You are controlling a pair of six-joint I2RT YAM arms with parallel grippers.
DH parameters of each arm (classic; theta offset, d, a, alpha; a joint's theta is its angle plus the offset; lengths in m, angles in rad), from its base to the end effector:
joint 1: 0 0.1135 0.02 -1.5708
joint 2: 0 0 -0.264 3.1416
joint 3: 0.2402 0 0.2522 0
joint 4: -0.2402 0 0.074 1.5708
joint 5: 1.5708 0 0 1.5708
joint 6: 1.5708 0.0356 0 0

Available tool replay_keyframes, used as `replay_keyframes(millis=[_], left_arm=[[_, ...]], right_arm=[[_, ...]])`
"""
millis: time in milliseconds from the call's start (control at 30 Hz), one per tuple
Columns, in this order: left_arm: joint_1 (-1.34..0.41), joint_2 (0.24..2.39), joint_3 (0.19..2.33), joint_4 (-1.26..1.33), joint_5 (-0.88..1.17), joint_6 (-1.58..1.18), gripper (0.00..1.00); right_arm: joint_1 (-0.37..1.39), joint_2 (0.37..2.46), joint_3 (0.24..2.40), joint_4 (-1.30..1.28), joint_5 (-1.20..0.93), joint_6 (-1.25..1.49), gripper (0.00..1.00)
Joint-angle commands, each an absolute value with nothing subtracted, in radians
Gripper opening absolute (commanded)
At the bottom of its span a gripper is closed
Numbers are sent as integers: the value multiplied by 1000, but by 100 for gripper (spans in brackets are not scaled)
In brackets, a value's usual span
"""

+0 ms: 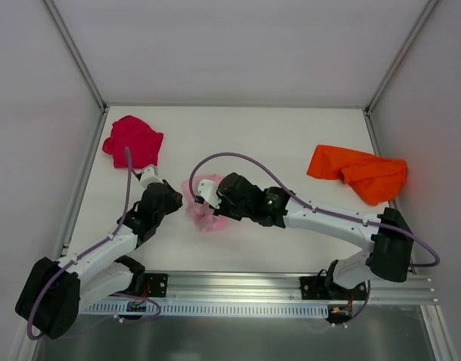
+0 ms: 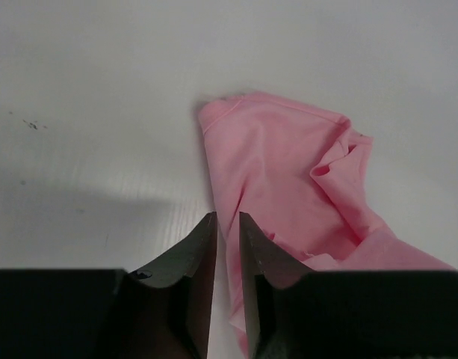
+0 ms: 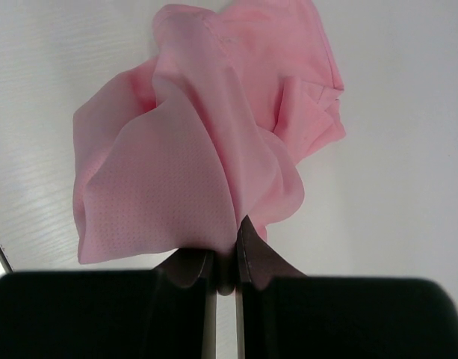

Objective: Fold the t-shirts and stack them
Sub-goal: Fold the long partially folded tshirt into a neat square

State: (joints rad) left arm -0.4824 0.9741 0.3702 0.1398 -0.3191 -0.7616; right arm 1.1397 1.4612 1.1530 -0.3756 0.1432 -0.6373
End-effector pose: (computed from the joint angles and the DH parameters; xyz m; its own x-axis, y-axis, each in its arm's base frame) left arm 0.1857 -0.0846 0.1939 -0.4195 -0.5200 -0.7441 -0.1347 0.8463 -0.5155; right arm 0.1414 0.2953 0.2898 0.2954 -0.7672 -0.5694 -0.8426 0.0717 -0.5337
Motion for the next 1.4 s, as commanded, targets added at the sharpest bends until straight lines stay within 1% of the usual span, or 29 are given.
replay_keyframes(millis=[0, 133, 233, 267, 533, 767, 933, 1033, 1067, 1200, 1233, 1300, 1333, 1367], left_arm=[[-474, 965, 344, 172, -265, -759, 16], [-476, 962, 325, 198, -216, -755, 12], [-479, 963, 319, 196, -201, -755, 2], [-480, 960, 315, 199, -195, -756, 0], [-497, 991, 276, 325, -100, -729, 0], [-517, 1163, 232, 537, 26, -741, 0], [-535, 1265, 193, 632, 35, -755, 0], [-554, 1310, 190, 675, 52, -755, 0], [-561, 1316, 192, 683, 43, -755, 0], [-563, 1328, 183, 693, 35, -750, 0], [-563, 1327, 180, 696, 35, -752, 0], [-568, 1322, 176, 700, 35, -752, 0], [-571, 1322, 175, 698, 35, -752, 0], [-574, 1321, 172, 698, 31, -752, 0]], right_arm=[[1140, 1488, 1227, -356, 157, -661, 1], [1137, 1508, 1244, -351, 137, -666, 1], [1135, 1531, 1264, -356, 141, -669, 1], [1132, 1534, 1266, -354, 143, -670, 1], [1123, 1574, 1285, -336, 100, -661, 1], [1123, 1578, 1299, -353, 87, -664, 1], [1117, 1577, 1304, -351, 89, -676, 1], [1115, 1594, 1341, -351, 101, -692, 1], [1112, 1615, 1382, -373, 112, -702, 1], [1074, 1684, 1479, -434, 68, -726, 1], [1069, 1696, 1491, -437, 61, -732, 7], [1051, 1715, 1499, -410, 58, -744, 27], [1042, 1715, 1490, -350, 51, -744, 44], [1029, 1718, 1471, -316, 54, -742, 53]])
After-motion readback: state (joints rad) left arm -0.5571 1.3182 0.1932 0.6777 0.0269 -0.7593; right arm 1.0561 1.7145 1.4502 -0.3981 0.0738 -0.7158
